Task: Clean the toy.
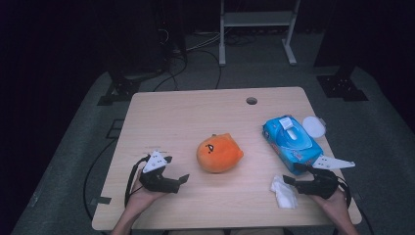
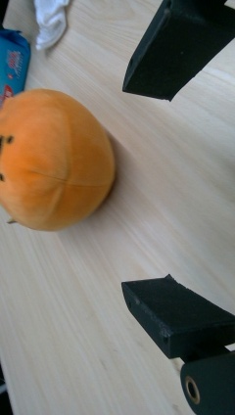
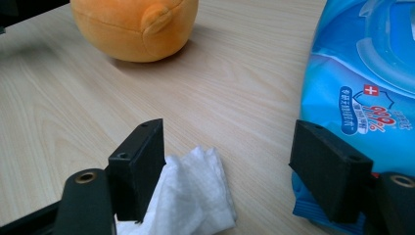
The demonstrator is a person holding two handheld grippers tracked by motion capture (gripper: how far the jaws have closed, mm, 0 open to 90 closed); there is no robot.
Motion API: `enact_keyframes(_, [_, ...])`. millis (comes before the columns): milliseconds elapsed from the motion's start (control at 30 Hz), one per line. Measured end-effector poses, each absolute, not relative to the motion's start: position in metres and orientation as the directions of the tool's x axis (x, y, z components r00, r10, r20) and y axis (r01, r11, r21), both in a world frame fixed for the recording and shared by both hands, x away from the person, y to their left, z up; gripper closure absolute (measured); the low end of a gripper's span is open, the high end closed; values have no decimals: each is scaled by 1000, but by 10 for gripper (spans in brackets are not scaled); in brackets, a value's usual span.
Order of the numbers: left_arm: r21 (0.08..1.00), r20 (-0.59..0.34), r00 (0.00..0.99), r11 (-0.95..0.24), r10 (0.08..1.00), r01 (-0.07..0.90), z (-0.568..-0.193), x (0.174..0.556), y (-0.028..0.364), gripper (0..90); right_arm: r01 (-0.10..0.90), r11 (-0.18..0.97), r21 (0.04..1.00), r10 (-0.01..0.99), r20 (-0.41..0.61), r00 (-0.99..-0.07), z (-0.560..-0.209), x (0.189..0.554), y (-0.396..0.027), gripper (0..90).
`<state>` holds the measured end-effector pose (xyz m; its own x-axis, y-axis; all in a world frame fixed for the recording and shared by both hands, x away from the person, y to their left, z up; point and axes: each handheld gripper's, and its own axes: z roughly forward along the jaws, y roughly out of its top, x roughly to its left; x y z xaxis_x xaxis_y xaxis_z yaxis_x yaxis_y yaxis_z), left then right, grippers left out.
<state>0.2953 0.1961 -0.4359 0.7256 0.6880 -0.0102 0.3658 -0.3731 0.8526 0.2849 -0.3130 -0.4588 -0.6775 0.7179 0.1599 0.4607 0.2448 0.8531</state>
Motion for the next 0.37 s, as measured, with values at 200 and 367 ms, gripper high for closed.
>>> enact_keyframes(200, [843, -29, 681, -348, 731, 410, -454, 275, 203, 81, 458, 252, 853, 721, 150, -677, -459, 283, -313, 272])
enact_keyframes(367, [833, -65, 683, -337, 728, 439, -464, 273, 204, 80, 456, 243, 856, 721, 155, -675, -459, 282, -316, 271])
